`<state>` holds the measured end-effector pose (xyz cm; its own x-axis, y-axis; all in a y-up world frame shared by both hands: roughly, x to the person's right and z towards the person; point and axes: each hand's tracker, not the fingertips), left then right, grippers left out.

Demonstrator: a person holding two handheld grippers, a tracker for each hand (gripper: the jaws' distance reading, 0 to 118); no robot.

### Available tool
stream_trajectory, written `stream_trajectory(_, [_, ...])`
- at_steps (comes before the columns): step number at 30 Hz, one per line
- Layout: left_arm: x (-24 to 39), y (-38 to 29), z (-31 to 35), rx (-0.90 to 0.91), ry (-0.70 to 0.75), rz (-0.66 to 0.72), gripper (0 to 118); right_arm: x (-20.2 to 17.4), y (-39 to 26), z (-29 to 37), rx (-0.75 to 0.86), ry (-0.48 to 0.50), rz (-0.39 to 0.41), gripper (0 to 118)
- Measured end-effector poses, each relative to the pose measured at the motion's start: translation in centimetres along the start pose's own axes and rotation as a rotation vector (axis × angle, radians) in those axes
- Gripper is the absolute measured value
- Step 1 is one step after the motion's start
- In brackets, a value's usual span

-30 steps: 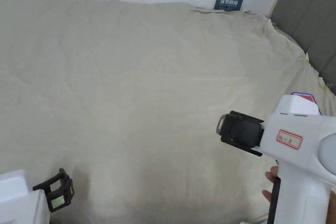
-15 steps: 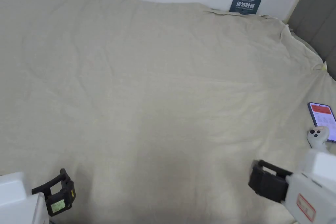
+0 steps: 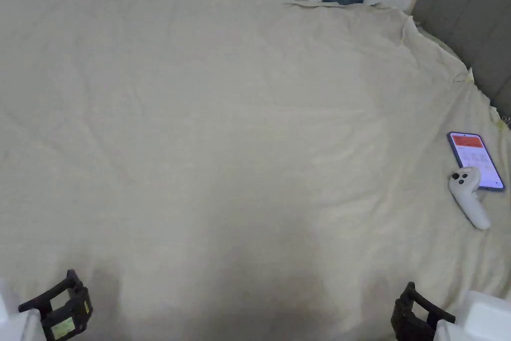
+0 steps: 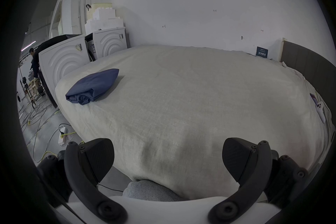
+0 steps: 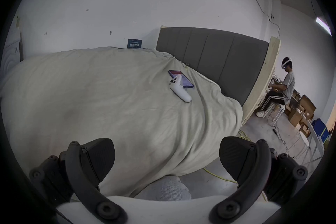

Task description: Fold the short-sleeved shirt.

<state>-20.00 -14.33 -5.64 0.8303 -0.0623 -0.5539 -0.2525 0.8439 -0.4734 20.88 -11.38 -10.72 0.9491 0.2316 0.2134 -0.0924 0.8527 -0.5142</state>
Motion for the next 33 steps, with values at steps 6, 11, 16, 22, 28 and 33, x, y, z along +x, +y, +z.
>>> stream_trajectory(6, [0.3, -0.2, 0.4, 0.024, 0.003, -0.017, 118, 1.2, 0.1, 0.0, 0.001, 0.008, -0.065, 115])
stream_trajectory(11, [0.0, -0.2, 0.6, 0.030, 0.002, -0.003, 118, 1.4, 0.4, 0.1, -0.019, -0.004, -0.082, 115])
stream_trajectory(16, [-0.8, -0.2, 0.6, 0.037, 0.009, 0.045, 118, 1.5, 0.2, 0.0, 0.003, -0.001, -0.064, 115])
stream_trajectory(22, [-1.3, 0.1, 0.7, 0.046, 0.014, 0.083, 118, 1.8, 0.1, -0.2, 0.008, -0.001, -0.054, 115])
stream_trajectory(28, [-0.6, 0.1, 1.4, 0.088, 0.016, 0.047, 118, 2.0, 0.6, -0.1, 0.002, -0.001, -0.072, 115])
stream_trajectory(33, [-0.5, 0.0, 1.5, 0.102, 0.017, 0.034, 118, 2.2, 0.3, -0.2, 0.010, 0.000, -0.070, 115])
